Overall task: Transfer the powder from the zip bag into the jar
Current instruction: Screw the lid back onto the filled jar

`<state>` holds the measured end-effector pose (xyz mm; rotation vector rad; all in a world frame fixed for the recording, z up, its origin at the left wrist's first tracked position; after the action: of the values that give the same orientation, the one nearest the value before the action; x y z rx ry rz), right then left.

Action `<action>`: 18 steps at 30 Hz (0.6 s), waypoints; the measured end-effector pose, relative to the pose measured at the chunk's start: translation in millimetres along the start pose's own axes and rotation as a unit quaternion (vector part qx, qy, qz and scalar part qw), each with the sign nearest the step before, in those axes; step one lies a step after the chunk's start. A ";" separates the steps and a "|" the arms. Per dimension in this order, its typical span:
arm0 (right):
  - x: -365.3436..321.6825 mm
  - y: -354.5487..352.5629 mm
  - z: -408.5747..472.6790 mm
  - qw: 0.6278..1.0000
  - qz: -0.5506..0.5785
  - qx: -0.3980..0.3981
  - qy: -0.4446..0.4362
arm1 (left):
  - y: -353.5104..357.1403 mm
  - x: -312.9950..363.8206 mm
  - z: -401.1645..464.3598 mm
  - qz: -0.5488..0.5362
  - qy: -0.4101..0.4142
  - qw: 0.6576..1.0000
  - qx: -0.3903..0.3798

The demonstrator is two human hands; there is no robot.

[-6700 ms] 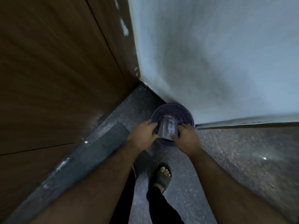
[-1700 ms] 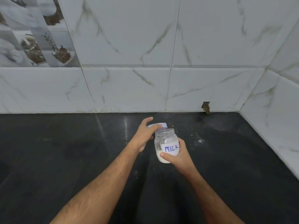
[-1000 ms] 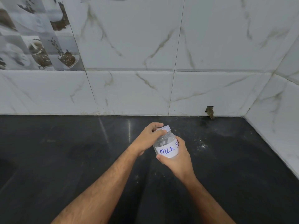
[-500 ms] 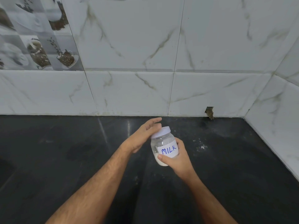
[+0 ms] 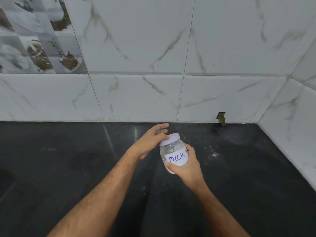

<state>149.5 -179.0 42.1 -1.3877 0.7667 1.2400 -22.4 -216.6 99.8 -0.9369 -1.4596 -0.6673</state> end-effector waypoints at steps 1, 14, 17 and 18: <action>-1.1 0.1 0.2 1.000 -0.009 0.009 -0.005 | 2.2 0.4 -0.3 0.018 0.003 1.000 0.010; -7.9 3.0 5.1 0.998 -0.040 0.037 -0.021 | 7.1 6.0 2.3 -0.013 -0.018 1.000 0.008; -10.6 3.7 5.0 0.998 -0.047 0.038 -0.034 | 11.7 8.9 0.6 0.032 -0.002 0.999 0.012; -11.6 4.3 4.6 0.997 -0.051 0.036 -0.038 | 12.9 10.0 -0.4 0.052 0.005 0.998 0.041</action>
<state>141.4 -177.7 52.4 -1.2978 0.6744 1.1668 -10.7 -208.8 108.1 -0.9361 -1.4088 -0.5313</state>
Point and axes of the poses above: each hand's wrist, its own z-axis towards the middle knuckle, its own y-axis out of the palm, x = y × z, the point moved 3 cm from there along z, towards the middle knuckle, and after that the axes turned 15 degrees about x, right-handed, at the moved point
